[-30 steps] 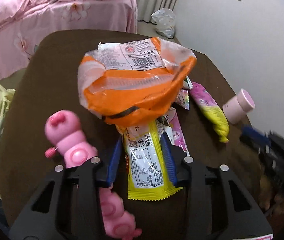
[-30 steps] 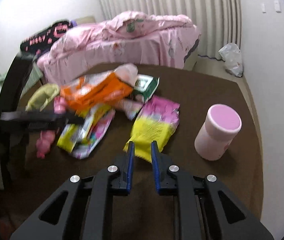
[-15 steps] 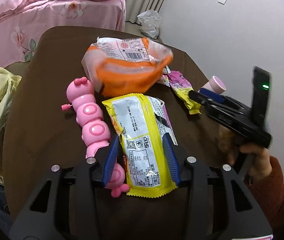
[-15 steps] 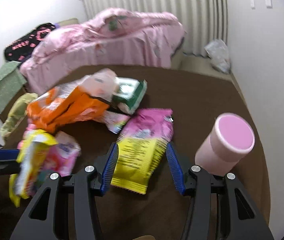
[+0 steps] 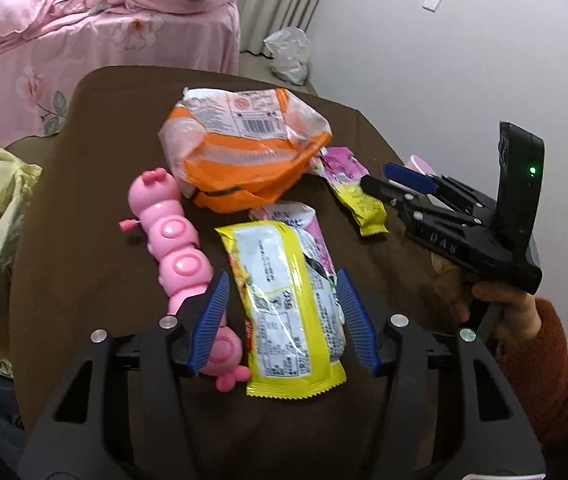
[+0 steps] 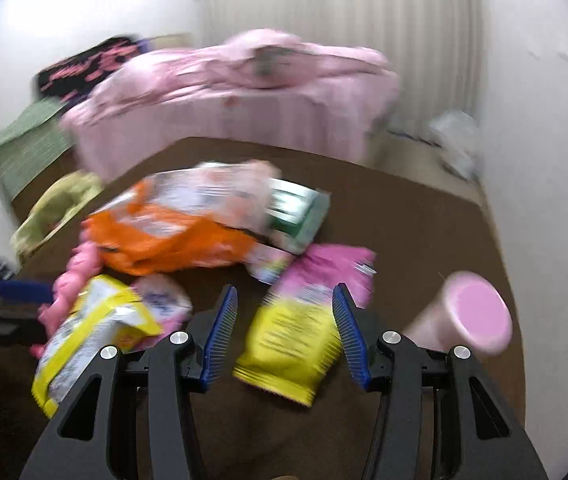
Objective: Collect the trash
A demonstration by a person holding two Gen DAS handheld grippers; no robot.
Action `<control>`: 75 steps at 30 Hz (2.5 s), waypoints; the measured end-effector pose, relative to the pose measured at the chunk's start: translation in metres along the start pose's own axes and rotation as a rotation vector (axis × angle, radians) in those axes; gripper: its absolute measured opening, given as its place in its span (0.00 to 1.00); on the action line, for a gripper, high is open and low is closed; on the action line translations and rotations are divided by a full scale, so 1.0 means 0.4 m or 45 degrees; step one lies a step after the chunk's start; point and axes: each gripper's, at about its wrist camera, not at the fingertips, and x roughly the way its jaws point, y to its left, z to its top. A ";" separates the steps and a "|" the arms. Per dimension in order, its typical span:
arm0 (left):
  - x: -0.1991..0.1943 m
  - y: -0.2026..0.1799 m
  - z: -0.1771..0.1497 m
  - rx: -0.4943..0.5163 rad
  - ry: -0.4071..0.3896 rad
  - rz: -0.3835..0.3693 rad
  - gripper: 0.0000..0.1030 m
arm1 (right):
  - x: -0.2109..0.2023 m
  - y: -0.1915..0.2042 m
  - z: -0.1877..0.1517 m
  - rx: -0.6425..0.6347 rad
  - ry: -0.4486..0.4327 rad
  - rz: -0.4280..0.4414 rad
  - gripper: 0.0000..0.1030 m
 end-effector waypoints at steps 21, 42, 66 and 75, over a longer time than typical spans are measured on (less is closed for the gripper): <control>-0.003 0.037 -0.005 -0.065 -0.001 0.008 0.56 | -0.023 0.035 -0.032 -0.069 0.158 0.162 0.10; 0.049 -0.092 -0.034 0.135 0.135 -0.009 0.58 | -0.261 -0.080 -0.240 0.343 0.034 0.191 0.45; 0.054 -0.025 -0.025 0.032 0.141 0.049 0.58 | -0.232 -0.009 -0.212 0.144 0.139 0.080 0.52; 0.087 0.027 0.027 -0.082 0.157 -0.033 0.58 | -0.220 0.012 -0.209 0.153 0.141 0.150 0.52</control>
